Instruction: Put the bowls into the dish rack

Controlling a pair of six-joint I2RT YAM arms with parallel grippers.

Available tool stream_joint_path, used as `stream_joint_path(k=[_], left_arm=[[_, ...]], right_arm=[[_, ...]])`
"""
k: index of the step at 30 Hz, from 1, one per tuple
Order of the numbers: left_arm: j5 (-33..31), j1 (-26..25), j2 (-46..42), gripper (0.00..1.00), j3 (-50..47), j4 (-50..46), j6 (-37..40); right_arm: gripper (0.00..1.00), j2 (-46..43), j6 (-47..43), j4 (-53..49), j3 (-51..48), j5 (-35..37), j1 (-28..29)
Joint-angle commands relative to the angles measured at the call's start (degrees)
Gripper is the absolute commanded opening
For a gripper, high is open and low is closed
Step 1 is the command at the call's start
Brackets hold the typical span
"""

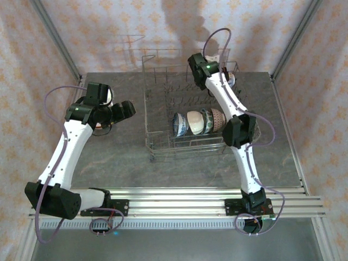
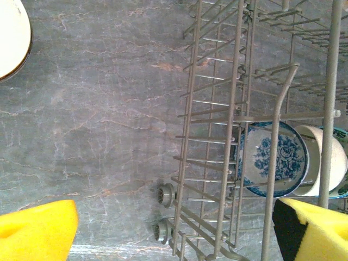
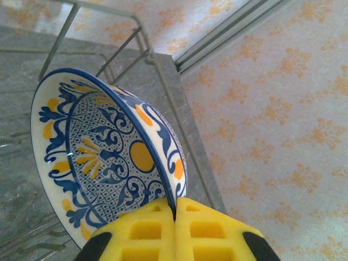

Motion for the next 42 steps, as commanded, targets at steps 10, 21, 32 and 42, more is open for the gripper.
stream_joint_path(k=[10, 21, 32, 42], left_arm=[[-1.5, 0.7, -0.5, 0.93, 0.6, -1.7, 1.4], [-0.6, 2.6, -1.3, 0.94, 0.2, -3.4, 1.7], [-2.5, 10.4, -2.4, 0.94, 0.0, -8.0, 2.9], [-5.2, 21.0, -0.8, 0.94, -3.0, -9.2, -1.4]], right_arm=[[0.0, 4.3, -4.4, 1.6, 2.3, 7.9, 2.9], [0.2, 6.3, -4.0, 0.1, 2.2, 1.6, 3.4], [0.76, 0.4, -2.4, -5.2, 3.3, -9.6, 3.4], [1.0, -19.4, 1.1, -2.4, -16.3, -17.7, 5.7]])
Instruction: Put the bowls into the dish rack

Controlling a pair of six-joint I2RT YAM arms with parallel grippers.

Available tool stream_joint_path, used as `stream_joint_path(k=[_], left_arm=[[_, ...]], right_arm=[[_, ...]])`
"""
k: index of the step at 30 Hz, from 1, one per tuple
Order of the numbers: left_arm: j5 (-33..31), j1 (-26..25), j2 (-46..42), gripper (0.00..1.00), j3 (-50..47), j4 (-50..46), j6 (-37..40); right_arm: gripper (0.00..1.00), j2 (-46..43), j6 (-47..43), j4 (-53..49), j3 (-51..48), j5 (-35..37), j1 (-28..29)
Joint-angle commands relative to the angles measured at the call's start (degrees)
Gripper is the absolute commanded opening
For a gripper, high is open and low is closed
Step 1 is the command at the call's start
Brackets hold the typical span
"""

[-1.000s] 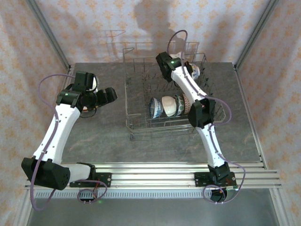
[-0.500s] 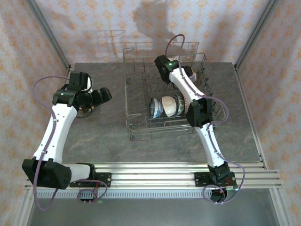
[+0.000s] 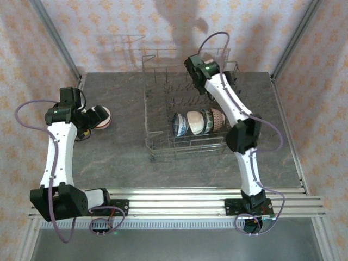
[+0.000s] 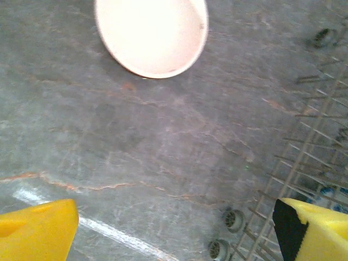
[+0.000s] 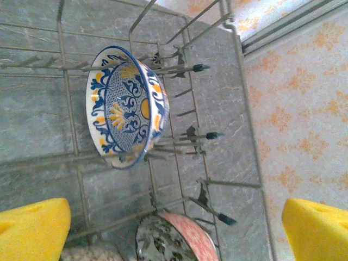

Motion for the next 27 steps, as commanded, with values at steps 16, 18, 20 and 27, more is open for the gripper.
stream_joint_path(k=[16, 18, 20, 27], left_arm=[[-8.6, 3.5, 28.2, 0.88, 12.7, 0.1, 3.7], [-8.1, 4.0, 31.4, 0.85, 15.1, -0.5, 4.2], [-7.0, 4.8, 34.1, 0.83, 17.3, -0.9, 4.6], [-5.7, 6.8, 40.3, 0.79, 20.8, -1.5, 4.1]], right_arm=[[0.97, -43.1, 11.6, 18.1, -47.8, -17.3, 4.9], [0.95, -44.3, 12.0, 19.4, -50.3, -18.4, 4.9], [0.91, -44.4, 12.5, 20.1, -51.6, -19.8, 4.9], [0.81, -42.0, 13.2, 20.2, -51.7, -23.0, 4.9]])
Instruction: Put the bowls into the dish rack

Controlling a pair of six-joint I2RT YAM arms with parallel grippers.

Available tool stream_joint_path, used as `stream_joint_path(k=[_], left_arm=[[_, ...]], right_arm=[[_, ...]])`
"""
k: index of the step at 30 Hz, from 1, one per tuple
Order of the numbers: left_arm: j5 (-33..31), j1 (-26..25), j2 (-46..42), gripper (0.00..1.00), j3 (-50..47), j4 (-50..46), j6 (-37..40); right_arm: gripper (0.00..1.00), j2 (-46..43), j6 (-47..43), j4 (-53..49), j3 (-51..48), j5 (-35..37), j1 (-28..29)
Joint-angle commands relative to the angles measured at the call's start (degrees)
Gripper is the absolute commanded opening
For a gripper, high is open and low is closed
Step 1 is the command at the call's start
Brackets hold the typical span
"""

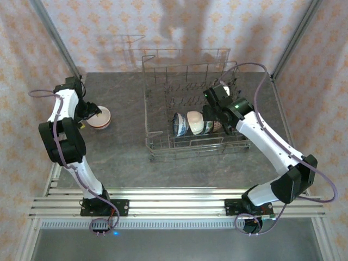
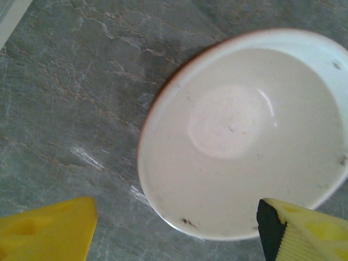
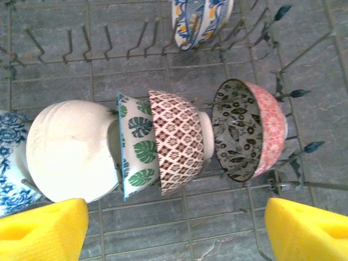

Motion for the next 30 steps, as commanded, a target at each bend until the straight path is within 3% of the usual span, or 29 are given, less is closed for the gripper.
stream_joint_path(k=[1, 8, 18, 26, 30], left_arm=[[0.2, 0.4, 2.5, 0.79, 2.4, -1.9, 0.9], [0.2, 0.6, 5.3, 0.76, 2.8, -1.5, 1.5], [2.8, 0.6, 5.8, 0.55, 2.2, -0.6, 2.0], [3.4, 0.6, 5.4, 0.44, 2.6, -1.1, 2.9], [3.5, 0.6, 5.5, 0.32, 2.9, -1.7, 3.3]], right_arm=[[0.8, 0.8, 1.3, 1.0, 0.3, -1.6, 0.2], [0.74, 1.9, 2.0, 0.9, 1.4, -2.7, 0.2], [0.71, 3.0, 2.7, -0.3, 3.0, -3.3, 0.6], [0.68, 3.8, 3.0, -0.6, 3.9, -3.2, 1.4], [0.66, 3.8, 2.9, -0.9, 4.1, -3.3, 1.5]])
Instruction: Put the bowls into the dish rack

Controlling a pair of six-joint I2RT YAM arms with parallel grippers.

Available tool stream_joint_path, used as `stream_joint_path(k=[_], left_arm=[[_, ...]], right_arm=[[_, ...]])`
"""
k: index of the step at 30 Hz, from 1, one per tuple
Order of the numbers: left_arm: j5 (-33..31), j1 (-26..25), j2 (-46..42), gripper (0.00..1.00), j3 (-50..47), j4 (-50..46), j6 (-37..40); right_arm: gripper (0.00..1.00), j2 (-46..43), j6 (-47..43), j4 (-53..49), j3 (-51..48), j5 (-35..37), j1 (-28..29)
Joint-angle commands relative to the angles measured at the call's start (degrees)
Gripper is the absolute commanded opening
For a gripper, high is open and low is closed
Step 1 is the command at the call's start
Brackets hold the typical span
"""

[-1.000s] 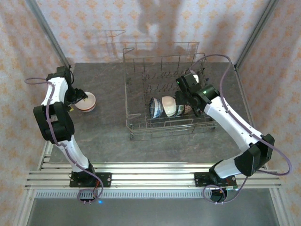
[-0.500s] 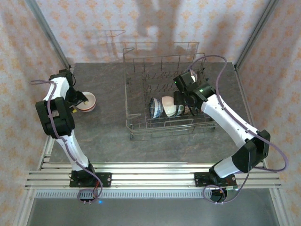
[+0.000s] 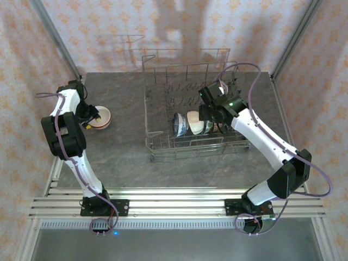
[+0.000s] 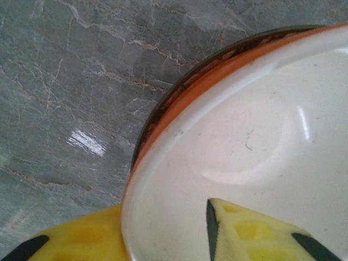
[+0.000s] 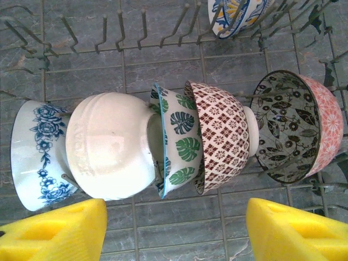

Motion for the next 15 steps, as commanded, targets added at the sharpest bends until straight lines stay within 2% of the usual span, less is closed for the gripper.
stream_joint_path(k=[1, 10, 15], left_arm=[[1.1, 0.1, -0.5, 0.3, 1.3, -1.4, 1.1], [2.2, 0.2, -3.5, 0.23, -1.2, -1.5, 1.2], [4.0, 0.2, -5.4, 0.16, -2.8, -1.3, 0.6]], right_arm=[[0.66, 0.3, 0.8, -1.4, 1.9, 0.5, 0.3], [0.65, 0.3, 0.7, -1.5, 2.4, 0.2, 0.4], [0.64, 0.0, 0.6, -1.7, 2.6, 0.3, 0.7]])
